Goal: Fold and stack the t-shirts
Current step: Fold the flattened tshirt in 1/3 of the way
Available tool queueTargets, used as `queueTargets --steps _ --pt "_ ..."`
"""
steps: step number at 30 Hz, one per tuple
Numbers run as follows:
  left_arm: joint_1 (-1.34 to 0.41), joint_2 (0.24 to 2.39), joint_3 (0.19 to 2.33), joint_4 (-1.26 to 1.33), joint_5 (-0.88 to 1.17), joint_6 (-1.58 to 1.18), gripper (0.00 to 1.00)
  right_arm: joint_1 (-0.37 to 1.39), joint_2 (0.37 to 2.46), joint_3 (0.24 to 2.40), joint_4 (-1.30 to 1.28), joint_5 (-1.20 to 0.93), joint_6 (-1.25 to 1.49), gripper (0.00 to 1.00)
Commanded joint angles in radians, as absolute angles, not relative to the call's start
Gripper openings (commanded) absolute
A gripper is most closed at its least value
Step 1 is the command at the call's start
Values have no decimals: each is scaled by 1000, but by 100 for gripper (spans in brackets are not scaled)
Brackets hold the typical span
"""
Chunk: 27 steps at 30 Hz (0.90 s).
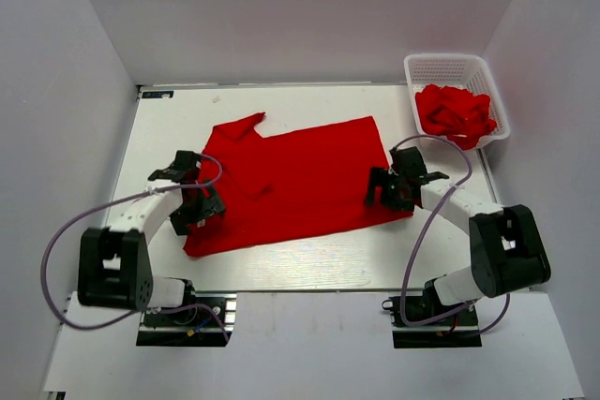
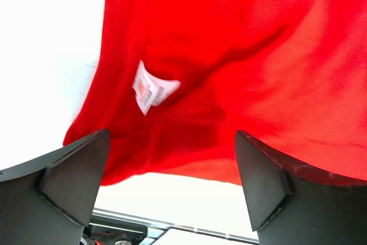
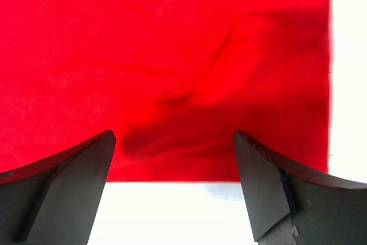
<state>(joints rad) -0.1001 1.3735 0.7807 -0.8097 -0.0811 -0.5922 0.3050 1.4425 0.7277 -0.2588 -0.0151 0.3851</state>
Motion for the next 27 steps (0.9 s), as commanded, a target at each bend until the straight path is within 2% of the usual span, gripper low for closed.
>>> queueTargets --steps 1,5,13,19,27 --pt "-100 1225 856 -790 -62 -539 100 328 1401 764 -334 -80 325 90" --pt "-100 1218 940 -744 21 -470 100 339 1394 891 -354 -69 296 90" --pt "-159 1389 983 -550 268 -443 100 337 1434 939 -333 -60 307 90" --pt "-268 1491 974 -456 290 -521 100 333 1454 936 -313 -43 318 90" --pt "-342 1543 994 -491 219 -540 100 331 1483 940 -314 -28 319 90"
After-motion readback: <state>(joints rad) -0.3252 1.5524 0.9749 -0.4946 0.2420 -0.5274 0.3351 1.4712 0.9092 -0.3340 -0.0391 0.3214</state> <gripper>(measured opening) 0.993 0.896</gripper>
